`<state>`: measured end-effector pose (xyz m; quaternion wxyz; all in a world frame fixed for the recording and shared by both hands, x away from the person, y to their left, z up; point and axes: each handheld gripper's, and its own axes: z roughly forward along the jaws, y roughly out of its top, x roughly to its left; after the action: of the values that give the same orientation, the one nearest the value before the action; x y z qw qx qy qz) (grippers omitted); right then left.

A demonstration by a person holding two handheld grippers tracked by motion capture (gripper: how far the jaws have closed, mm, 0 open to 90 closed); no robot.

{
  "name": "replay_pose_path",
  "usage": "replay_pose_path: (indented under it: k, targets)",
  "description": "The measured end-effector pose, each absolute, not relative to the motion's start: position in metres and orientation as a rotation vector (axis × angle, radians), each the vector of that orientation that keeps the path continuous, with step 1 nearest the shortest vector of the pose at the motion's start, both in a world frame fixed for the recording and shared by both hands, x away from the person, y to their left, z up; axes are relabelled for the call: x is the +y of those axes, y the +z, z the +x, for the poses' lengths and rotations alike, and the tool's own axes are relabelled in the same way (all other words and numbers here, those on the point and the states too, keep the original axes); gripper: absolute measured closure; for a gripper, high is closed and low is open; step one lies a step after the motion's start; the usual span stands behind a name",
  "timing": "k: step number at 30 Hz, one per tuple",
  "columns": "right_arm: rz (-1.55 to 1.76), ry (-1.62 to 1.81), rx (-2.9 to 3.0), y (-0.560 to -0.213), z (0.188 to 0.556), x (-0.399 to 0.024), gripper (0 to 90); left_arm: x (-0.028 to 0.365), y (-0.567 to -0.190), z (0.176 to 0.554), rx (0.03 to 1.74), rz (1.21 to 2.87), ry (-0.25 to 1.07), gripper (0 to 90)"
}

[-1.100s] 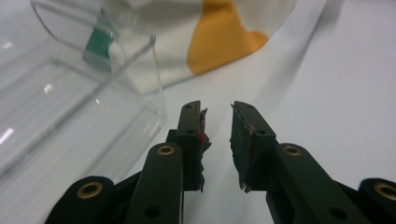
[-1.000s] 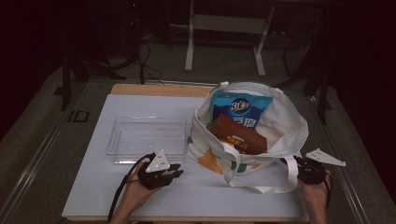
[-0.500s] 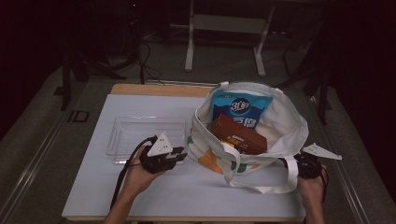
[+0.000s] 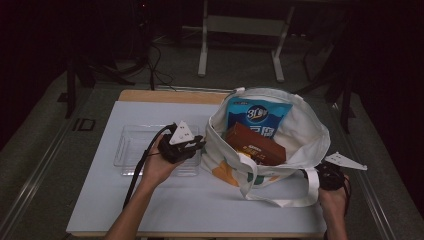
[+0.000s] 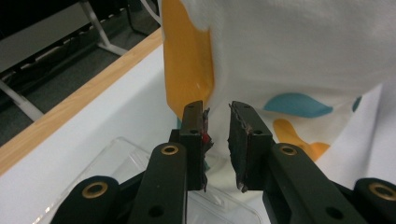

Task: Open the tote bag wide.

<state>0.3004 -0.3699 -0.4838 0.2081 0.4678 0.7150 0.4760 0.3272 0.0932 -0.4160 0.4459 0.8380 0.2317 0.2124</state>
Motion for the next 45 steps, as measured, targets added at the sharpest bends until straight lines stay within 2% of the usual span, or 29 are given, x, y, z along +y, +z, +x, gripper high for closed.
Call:
replay_pose_path:
  k: [6, 9, 10, 13, 27, 45]
  targets:
    - [1.271, 1.345, 1.988, -0.479, 0.298, -0.369, 59.2, 0.086, -0.413, 0.333, 0.565, 2.072, 0.542, 73.3]
    - [1.255, 1.357, 1.987, -0.476, 0.297, -0.368, 59.3, 0.083, -0.412, 0.335, 0.558, 2.07, 0.551, 78.3]
    - [1.25, 1.367, 1.985, -0.474, 0.296, -0.367, 59.2, 0.08, -0.412, 0.336, 0.546, 2.076, 0.562, 84.1]
    - [1.242, 1.373, 1.981, -0.472, 0.296, -0.368, 59.3, 0.077, -0.409, 0.338, 0.535, 2.09, 0.567, 87.4]
    - [1.238, 1.38, 1.977, -0.471, 0.292, -0.371, 59.6, 0.079, -0.418, 0.351, 0.6, 2.088, 0.509, 87.8]
    - [1.2, 1.384, 2.023, -0.474, 0.272, -0.371, 59.8, 0.075, -0.452, 0.358, 0.639, 2.215, 0.453, 87.6]
